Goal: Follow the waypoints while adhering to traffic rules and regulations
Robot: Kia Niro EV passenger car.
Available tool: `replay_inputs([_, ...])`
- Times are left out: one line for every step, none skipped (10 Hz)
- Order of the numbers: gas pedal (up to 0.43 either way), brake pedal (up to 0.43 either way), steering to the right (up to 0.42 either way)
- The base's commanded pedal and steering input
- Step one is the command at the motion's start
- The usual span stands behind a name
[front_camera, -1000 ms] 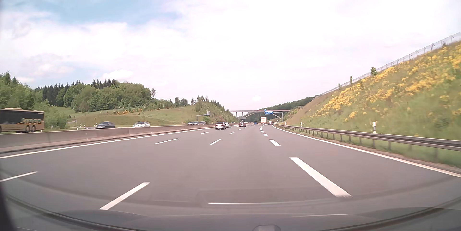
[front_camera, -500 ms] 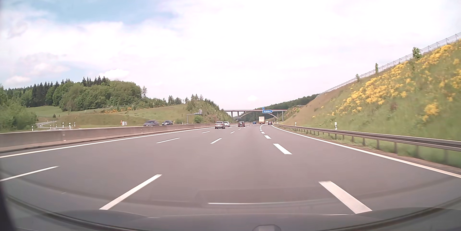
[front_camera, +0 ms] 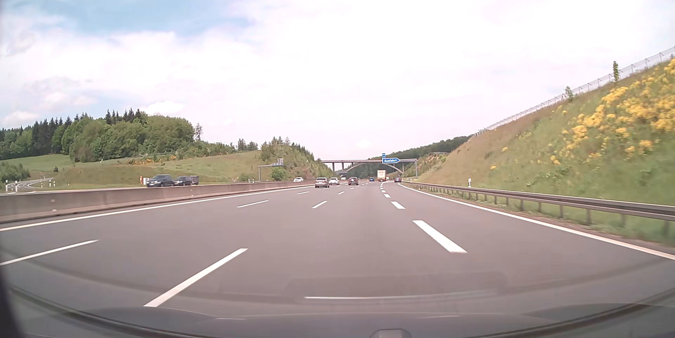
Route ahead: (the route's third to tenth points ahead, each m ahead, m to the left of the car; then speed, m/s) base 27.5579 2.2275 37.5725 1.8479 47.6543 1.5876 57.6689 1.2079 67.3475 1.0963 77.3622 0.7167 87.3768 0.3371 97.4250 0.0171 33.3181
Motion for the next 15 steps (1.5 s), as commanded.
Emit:
replay_inputs([0.157,0.000,0.004])
replay_inputs([0.157,0.000,0.004])
replay_inputs([0.157,0.000,0.004])
replay_inputs([0.157,0.000,0.004])
replay_inputs([0.157,0.000,0.004])
replay_inputs([0.157,0.000,0.004])
replay_inputs([0.157,0.000,0.004])
replay_inputs([0.169,0.000,0.004])
replay_inputs([0.177,0.000,0.004])
replay_inputs([0.177,0.000,0.003])
replay_inputs([0.177,0.000,0.004])
replay_inputs([0.177,0.000,0.003])
replay_inputs([0.177,0.000,0.003])
replay_inputs([0.177,0.000,0.003])
replay_inputs([0.177,0.000,0.004])
